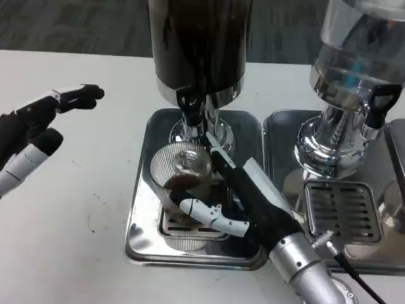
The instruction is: Grasp the cup under the faucet to collect the drink, then remove the cup.
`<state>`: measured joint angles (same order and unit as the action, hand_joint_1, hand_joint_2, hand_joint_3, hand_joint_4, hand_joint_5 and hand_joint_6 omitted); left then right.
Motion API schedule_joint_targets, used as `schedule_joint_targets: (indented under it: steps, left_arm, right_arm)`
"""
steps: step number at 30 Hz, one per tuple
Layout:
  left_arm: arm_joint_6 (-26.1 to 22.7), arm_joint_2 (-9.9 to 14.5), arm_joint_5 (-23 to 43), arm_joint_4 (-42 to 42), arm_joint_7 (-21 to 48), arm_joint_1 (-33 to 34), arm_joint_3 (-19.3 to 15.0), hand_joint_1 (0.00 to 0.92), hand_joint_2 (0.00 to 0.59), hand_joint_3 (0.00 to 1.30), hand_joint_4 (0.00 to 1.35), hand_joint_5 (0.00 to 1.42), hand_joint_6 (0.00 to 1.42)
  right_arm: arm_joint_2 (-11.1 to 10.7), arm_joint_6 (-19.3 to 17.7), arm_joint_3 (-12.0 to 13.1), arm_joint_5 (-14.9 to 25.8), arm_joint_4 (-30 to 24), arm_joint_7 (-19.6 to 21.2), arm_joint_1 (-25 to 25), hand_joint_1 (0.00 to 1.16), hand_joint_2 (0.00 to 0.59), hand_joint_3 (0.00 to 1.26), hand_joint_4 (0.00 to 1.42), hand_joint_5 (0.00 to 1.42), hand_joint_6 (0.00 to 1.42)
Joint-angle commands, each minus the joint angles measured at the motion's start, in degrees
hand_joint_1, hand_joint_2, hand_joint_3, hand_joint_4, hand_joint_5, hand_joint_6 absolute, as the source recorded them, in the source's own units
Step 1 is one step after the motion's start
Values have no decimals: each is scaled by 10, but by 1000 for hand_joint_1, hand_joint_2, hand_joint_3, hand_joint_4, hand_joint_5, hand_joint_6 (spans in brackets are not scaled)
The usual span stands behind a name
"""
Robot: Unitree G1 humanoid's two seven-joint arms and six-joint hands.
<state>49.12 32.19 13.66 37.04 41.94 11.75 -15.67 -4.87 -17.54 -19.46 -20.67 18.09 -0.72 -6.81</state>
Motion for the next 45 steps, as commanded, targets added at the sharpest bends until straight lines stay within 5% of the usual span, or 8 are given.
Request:
schedule_joint_targets:
  steps: [1,14,31,45]
  left_arm:
    - [-6,7,8,-5,-5,-8,-3,0,107,304,179,211,105]
    - [-8,11,9,-5,-5,-13,-7,0,108,315,189,212,105]
    - [-20,14,8,-6,-1,-16,-7,0,119,350,221,223,105]
    - [-24,18,7,-8,-1,-21,-9,0,127,366,250,226,122]
  right_arm:
    - [8,4,-2,5,22,-2,-3,473,211,0,0,0,0]
    - [7,-2,-13,-2,39,-1,-13,486,209,0,0,0,0]
    - [17,34,-28,-38,13,35,3,596,202,0,0,0,1]
    - [30,57,-37,-69,-1,74,18,577,204,0,0,104,166]
